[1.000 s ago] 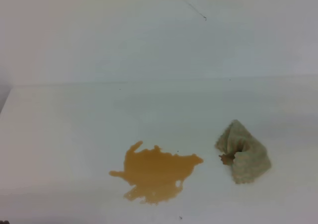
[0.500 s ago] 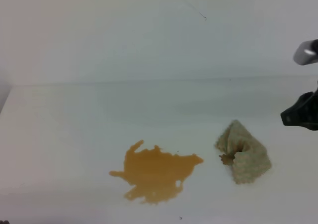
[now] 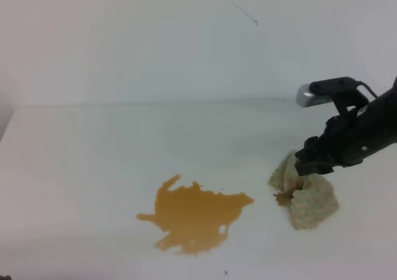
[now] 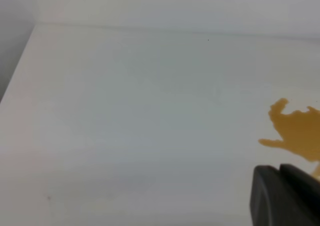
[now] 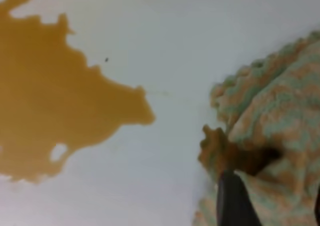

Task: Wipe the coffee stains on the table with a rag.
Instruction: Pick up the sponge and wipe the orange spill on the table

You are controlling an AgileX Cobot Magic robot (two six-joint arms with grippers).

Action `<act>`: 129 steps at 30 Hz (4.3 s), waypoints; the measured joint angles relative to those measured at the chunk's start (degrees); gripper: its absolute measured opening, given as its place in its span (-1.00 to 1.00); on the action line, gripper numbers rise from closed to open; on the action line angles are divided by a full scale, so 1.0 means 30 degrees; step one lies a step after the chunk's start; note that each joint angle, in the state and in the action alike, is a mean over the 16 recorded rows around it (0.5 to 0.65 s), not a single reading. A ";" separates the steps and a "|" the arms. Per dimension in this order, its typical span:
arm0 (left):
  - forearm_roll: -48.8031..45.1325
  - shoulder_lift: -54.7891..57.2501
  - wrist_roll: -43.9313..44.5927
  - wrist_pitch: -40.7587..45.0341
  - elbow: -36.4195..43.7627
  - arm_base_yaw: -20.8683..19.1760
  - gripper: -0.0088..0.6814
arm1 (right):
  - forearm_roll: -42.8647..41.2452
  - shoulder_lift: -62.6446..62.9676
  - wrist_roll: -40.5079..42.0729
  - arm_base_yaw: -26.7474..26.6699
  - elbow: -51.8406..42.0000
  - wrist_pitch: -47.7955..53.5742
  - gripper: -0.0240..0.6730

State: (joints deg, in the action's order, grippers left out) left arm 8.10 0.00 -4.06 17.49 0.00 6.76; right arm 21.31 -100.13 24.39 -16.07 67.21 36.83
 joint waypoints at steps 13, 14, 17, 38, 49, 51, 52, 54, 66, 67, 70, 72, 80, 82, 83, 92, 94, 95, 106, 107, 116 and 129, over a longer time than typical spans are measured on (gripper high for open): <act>0.0000 0.0000 0.0000 0.0000 0.0000 0.0000 -0.98 | -0.1501 -0.4367 -0.1392 -0.0244 0.1506 -0.0265 0.00; 0.0000 0.0000 0.0000 0.0000 0.0000 0.0000 -0.98 | -0.1517 -0.4537 -0.1446 -0.0245 0.1552 -0.0187 -0.03; 0.0000 0.0000 0.0000 0.0000 0.0000 0.0000 -0.98 | -0.1322 -0.4911 -0.1473 -0.0251 0.1630 0.0065 -0.17; 0.0000 0.0000 0.0000 0.0000 0.0000 0.0000 -0.98 | 0.5415 -0.5927 0.1476 -0.0538 0.4136 0.1452 -0.87; 0.0000 0.0000 0.0000 0.0000 0.0000 0.0000 -0.98 | 0.6564 -0.7707 0.1818 -0.1904 0.4342 0.1054 -0.87; 0.0000 0.0000 0.0000 0.0000 0.0000 0.0000 -0.98 | 0.6738 -0.7926 0.1843 -0.2162 0.4371 0.0913 -0.87; 0.0000 0.0000 0.0000 0.0000 0.0000 0.0000 -0.98 | 0.6815 -0.8014 0.1846 -0.2280 0.4392 0.0843 -0.87; 0.0000 0.0000 0.0000 0.0000 0.0000 0.0000 -0.98 | 0.6966 -0.8156 0.1849 -0.2482 0.4445 0.0722 -0.87; 0.0000 0.0000 0.0000 0.0000 0.0000 0.0000 -0.98 | 0.7465 -0.8444 0.1856 -0.3465 0.4799 0.0467 -0.87; 0.0000 0.0000 0.0000 0.0000 0.0000 0.0000 -0.98 | 0.7474 -0.8452 0.1863 -0.3548 0.4821 0.0457 -0.87; 0.0000 0.0000 0.0000 0.0000 0.0000 0.0000 -0.98 | 0.7491 -0.8465 0.1876 -0.3777 0.4859 0.0433 -0.87; 0.0000 0.0000 0.0000 0.0000 0.0000 0.0000 -0.98 | 0.7500 -0.8468 0.1884 -0.3911 0.4865 0.0424 -0.87; 0.0000 0.0000 0.0000 0.0000 0.0000 0.0000 -0.98 | 0.7537 -0.8468 0.1916 -0.4280 0.4865 0.0407 -0.87; 0.0000 0.0000 0.0000 0.0000 0.0000 0.0000 -0.98 | 0.7556 -0.8468 0.1920 -0.4364 0.4865 0.0384 -0.87; 0.0000 0.0000 0.0000 0.0000 0.0000 0.0000 -0.98 | 0.7566 -0.8468 0.1919 -0.4410 0.4865 0.0366 -0.87; 0.0000 0.0000 0.0000 0.0000 0.0000 0.0000 -0.98 | 0.7743 -0.8468 0.1919 -0.4873 0.4865 0.0061 -0.87; 0.0000 0.0000 0.0000 0.0000 0.0000 0.0000 -0.98 | 0.7803 -0.8468 0.1919 -0.4975 0.4865 -0.0025 -0.87; 0.0000 0.0000 0.0000 0.0000 0.0000 0.0000 -0.98 | 0.7836 -0.8468 0.1919 -0.5016 0.4865 -0.0064 -0.87; 0.0000 0.0000 0.0000 0.0000 0.0000 0.0000 -0.98 | 0.8212 -0.8477 0.1919 -0.5177 0.4865 -0.0263 -0.87; 0.0000 0.0000 0.0000 0.0000 0.0000 0.0000 -0.98 | 0.8243 -0.8478 0.1919 -0.5180 0.4865 -0.0266 -0.87; 0.0000 0.0000 0.0000 0.0000 0.0000 0.0000 -0.98 | 0.8407 -0.8497 0.1919 -0.5185 0.5492 0.0048 -0.87; 0.0000 0.0000 0.0000 0.0000 0.0000 0.0000 -0.98 | 0.7832 -0.8512 0.1765 -0.5865 0.8266 0.1923 -0.87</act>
State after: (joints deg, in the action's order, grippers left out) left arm 8.10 0.00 -4.06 17.49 0.00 6.76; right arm 44.81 -125.66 29.68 -33.66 92.01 42.60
